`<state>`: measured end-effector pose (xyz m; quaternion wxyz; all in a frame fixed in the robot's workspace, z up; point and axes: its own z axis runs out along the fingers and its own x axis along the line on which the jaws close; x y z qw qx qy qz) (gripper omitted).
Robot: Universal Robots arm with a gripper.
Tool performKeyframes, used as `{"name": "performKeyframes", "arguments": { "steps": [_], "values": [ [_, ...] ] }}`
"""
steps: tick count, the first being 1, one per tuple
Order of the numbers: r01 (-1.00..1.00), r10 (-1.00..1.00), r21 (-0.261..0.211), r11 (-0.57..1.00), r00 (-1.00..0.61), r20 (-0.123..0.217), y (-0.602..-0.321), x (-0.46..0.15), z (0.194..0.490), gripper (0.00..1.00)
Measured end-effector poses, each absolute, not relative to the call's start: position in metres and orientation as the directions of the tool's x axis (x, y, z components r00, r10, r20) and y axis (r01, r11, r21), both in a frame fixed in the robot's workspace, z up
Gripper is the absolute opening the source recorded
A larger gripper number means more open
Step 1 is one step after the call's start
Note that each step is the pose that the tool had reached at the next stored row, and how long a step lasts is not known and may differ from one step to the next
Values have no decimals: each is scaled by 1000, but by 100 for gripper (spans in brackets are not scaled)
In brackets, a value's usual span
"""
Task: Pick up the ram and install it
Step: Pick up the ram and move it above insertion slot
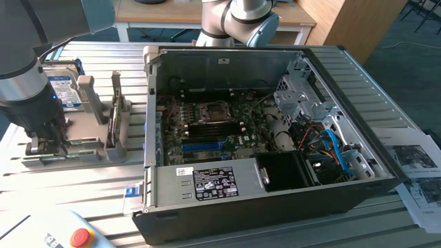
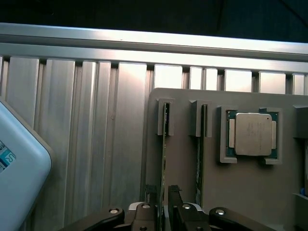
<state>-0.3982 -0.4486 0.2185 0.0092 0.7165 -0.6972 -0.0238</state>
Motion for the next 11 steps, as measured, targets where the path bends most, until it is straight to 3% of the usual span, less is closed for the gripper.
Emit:
{"name": "performKeyframes", "arguments": {
  "steps": [11],
  "values": [
    [-999, -999, 46, -28, 27, -21, -449, -398, 213, 24]
  ]
}}
